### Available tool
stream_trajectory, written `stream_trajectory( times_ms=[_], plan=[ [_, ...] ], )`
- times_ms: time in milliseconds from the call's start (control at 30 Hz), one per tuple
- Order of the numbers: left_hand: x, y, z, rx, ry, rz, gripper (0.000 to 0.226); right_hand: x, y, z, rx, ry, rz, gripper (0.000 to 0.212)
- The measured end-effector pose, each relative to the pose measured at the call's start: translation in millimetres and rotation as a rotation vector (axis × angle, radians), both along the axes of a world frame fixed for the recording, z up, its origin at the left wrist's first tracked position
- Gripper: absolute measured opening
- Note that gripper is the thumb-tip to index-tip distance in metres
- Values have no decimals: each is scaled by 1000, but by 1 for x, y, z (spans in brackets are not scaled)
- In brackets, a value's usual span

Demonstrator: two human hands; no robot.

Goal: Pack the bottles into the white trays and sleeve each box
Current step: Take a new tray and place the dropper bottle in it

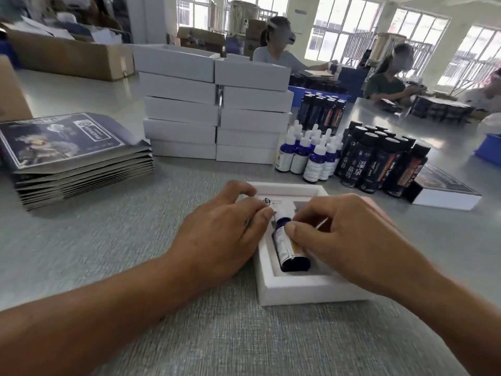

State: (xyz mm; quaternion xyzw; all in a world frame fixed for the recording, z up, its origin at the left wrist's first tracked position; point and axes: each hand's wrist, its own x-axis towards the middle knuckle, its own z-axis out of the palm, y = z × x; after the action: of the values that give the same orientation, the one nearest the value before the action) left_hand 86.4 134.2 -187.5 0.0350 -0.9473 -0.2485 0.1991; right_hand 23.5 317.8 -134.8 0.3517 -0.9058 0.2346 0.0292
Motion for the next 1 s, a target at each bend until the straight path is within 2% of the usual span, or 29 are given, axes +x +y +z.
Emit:
stream_trajectory(
  times_ms=[67, 233, 433, 667, 800, 1000],
  plan=[
    [0, 0, -1, -1, 4, 0, 55, 1, 3, -2, 28, 1, 16, 28],
    [0, -1, -1, 6, 1, -6, 55, -4, 17, 2, -80, -97, 22, 36],
    [1, 0, -1, 28, 9, -13, 57, -4, 23, 1, 39, -135, 182, 65],
    [1, 1, 0, 41, 22, -15, 60, -5, 19, -5, 34, -69, 288, 47],
    [1, 0, -1, 36, 16, -7, 60, -6, 18, -6, 74, -10, 316, 47],
    [0, 0, -3, 17, 13, -7, 61, -5, 17, -11, 37, -22, 298, 42]
  ],
)
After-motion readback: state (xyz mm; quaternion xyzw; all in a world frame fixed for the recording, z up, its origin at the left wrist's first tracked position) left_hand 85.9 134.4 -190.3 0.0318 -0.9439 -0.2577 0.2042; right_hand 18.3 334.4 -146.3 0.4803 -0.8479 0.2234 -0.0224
